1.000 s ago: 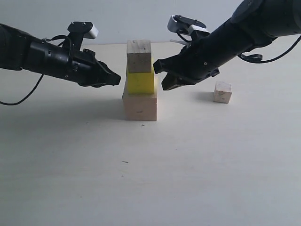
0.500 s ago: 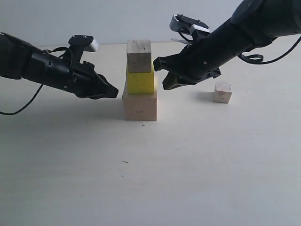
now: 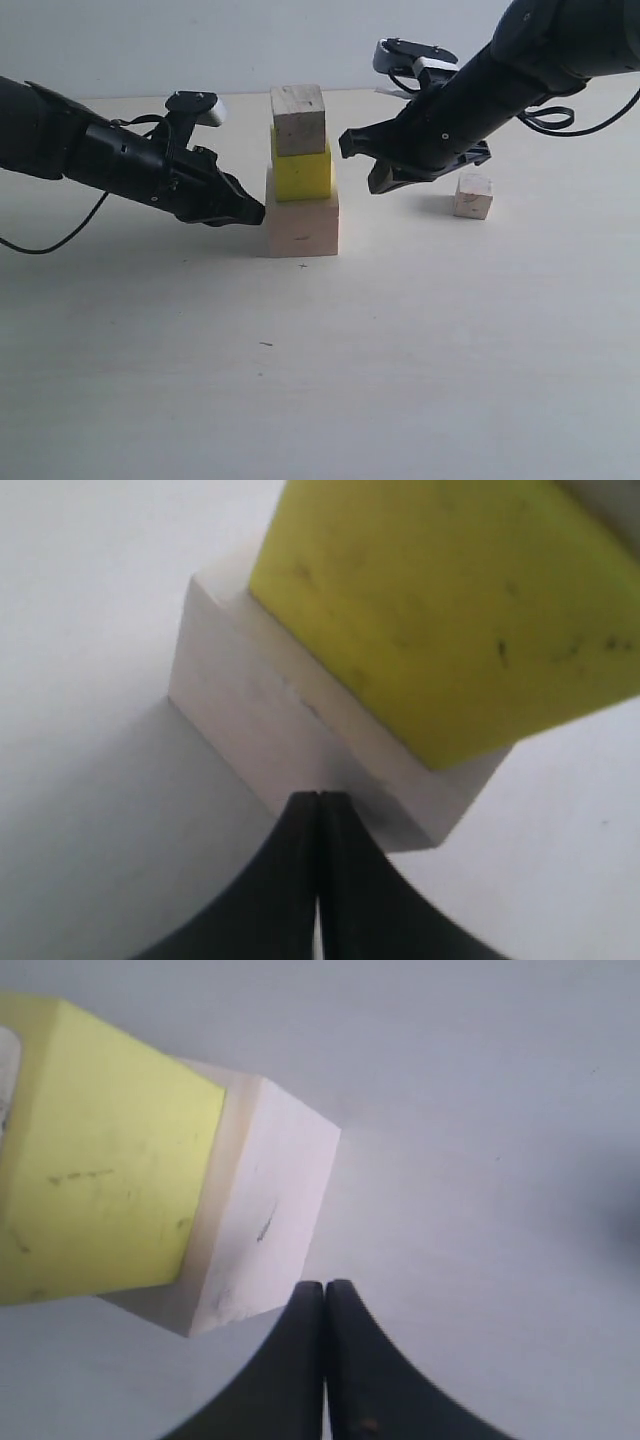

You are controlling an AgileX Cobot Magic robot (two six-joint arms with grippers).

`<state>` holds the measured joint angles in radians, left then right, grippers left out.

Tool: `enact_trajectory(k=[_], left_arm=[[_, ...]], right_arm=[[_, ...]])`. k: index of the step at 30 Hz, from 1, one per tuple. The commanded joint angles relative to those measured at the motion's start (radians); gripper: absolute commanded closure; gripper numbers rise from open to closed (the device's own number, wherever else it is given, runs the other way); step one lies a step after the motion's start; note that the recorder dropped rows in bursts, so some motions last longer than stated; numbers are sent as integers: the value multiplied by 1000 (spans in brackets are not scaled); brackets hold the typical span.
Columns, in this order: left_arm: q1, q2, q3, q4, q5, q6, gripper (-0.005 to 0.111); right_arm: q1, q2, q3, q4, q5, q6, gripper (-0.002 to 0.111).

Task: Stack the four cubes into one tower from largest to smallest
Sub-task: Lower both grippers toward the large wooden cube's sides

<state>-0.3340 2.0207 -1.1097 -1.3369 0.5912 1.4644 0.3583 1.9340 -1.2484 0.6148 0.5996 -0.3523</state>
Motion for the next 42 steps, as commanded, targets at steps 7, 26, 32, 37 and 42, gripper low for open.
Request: enact_trajectory(k=[7, 26, 32, 37, 42], left_arm=[[-6, 2, 4, -6, -2, 1, 107], [0, -4, 4, -6, -10, -2, 107], [12, -11, 4, -6, -10, -2, 107], [14, -24, 4, -6, -10, -2, 107], [15, -24, 4, -6, -10, -4, 107]], right_arm=[[-5, -16, -4, -12, -10, 5, 108], [-5, -16, -4, 289, 19, -234, 108], [-5, -12, -4, 294, -12, -234, 108], [-5, -12, -4, 304, -21, -234, 108], [-5, -12, -4, 325, -21, -263, 108]])
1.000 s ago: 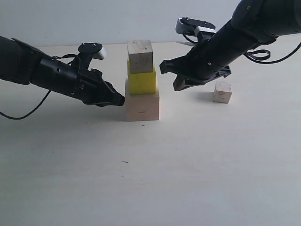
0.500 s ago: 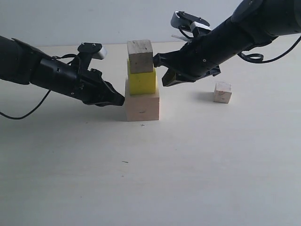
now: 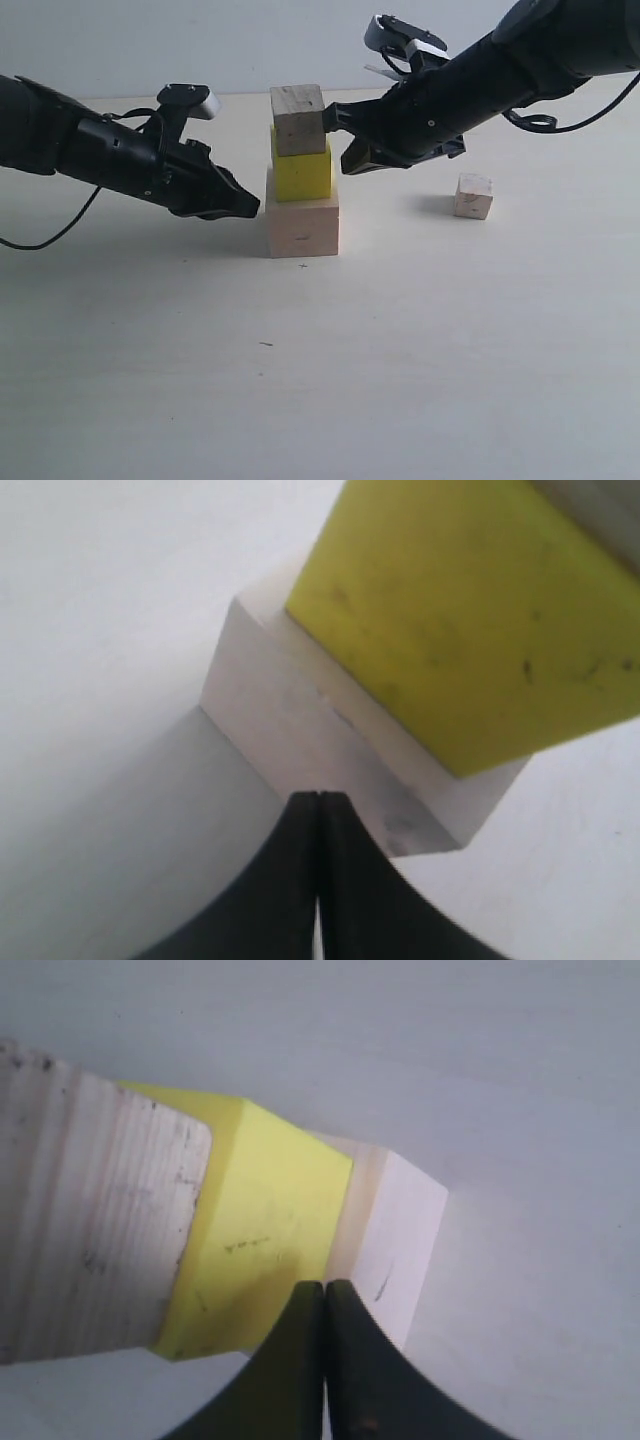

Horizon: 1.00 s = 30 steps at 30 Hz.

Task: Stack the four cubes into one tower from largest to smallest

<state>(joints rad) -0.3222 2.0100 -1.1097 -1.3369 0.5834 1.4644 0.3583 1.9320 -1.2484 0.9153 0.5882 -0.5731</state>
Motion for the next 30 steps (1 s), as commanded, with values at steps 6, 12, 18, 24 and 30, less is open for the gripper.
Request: enact_trajectory(k=[6, 12, 18, 24, 30], left_arm=[[3, -13, 4, -6, -2, -8, 107], [3, -13, 4, -3, -2, -8, 107], [3, -13, 4, -1, -5, -8, 107], [3, -13, 4, 0, -11, -8, 107], [3, -13, 4, 3, -13, -8, 107]], right_arm=[[-5, -10, -4, 74, 5, -81, 108], [-5, -10, -4, 72, 36, -81, 108], [-5, -10, -4, 72, 65, -81, 108], [-5, -10, -4, 72, 93, -81, 108], [-5, -10, -4, 72, 90, -81, 108]])
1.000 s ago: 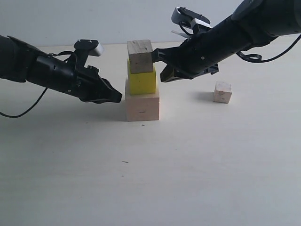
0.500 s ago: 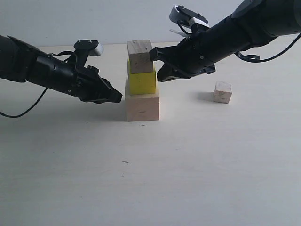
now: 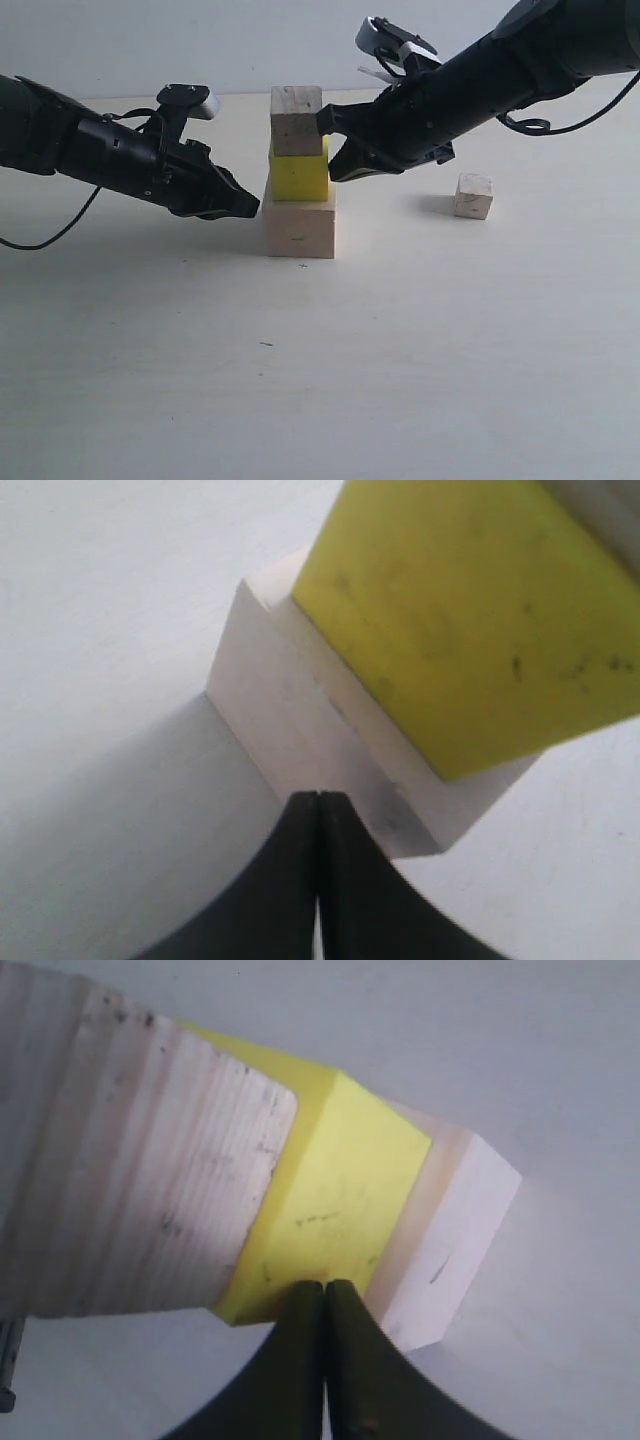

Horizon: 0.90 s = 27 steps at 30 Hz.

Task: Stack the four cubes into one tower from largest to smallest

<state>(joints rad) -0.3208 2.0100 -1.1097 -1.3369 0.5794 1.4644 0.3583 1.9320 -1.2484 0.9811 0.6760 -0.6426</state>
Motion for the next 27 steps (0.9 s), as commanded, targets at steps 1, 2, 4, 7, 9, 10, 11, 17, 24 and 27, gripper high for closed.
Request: enact_trajectory(k=[1, 2, 4, 7, 9, 10, 11, 17, 24, 27], left_arm=[[2, -13, 4, 3, -9, -8, 107], [2, -13, 4, 3, -9, -8, 107], [2, -13, 4, 3, -9, -8, 107], [2, -13, 4, 3, -9, -8, 107], [2, -13, 4, 3, -3, -10, 107], [2, -13, 4, 3, 2, -10, 107], [2, -13, 4, 3, 7, -12, 107], [-1, -13, 17, 3, 20, -14, 107], [-1, -13, 36, 1, 1, -7, 107], [-1, -13, 36, -12, 1, 2, 107]], right_arm=[[-5, -10, -4, 6, 1, -12, 108], [-5, -10, -4, 6, -5, -12, 108], [-5, -10, -4, 6, -21, -12, 108], [-5, -10, -4, 6, -28, -12, 108], [-5, -10, -4, 6, -28, -12, 108], [-5, -10, -4, 6, -28, -12, 108], [-5, -10, -4, 4, -27, -12, 108], [-5, -10, -4, -83, -42, 43, 108], [-5, -10, -4, -98, -10, 68, 108], [-4, -10, -4, -93, -10, 66, 108]])
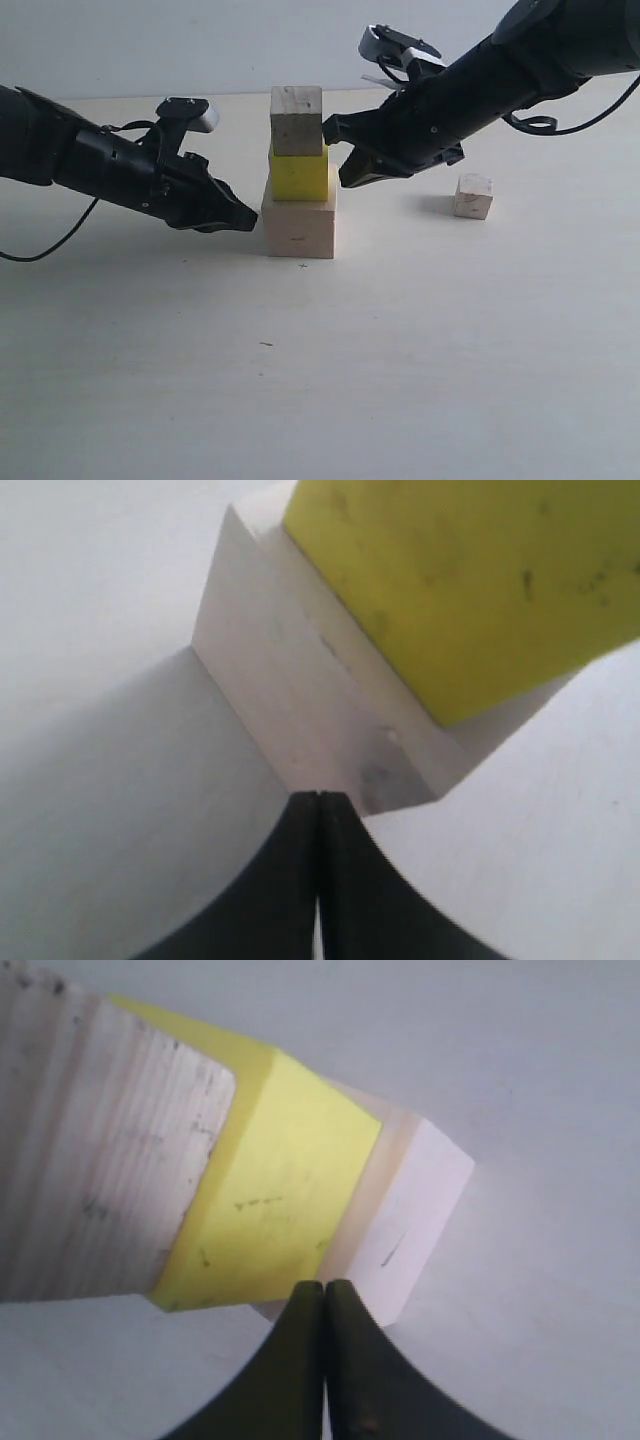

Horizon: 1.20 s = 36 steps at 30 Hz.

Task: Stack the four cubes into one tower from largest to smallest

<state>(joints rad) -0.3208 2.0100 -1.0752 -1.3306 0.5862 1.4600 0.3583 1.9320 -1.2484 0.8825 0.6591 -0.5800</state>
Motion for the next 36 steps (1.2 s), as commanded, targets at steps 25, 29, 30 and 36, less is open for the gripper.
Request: enact_trajectory(k=[25, 29, 30, 36], left_arm=[[-9, -13, 2, -70, 23, 75, 107], [-9, -13, 2, -70, 26, 75, 107], [-9, -13, 2, -70, 27, 75, 107], [-9, -13, 2, -70, 29, 75, 107]], right_arm=[[-4, -10, -4, 52, 32, -21, 108], [-4, -10, -4, 60, 49, -40, 108], [-4, -10, -4, 62, 49, -45, 108], [-4, -10, -4, 71, 51, -48, 108]])
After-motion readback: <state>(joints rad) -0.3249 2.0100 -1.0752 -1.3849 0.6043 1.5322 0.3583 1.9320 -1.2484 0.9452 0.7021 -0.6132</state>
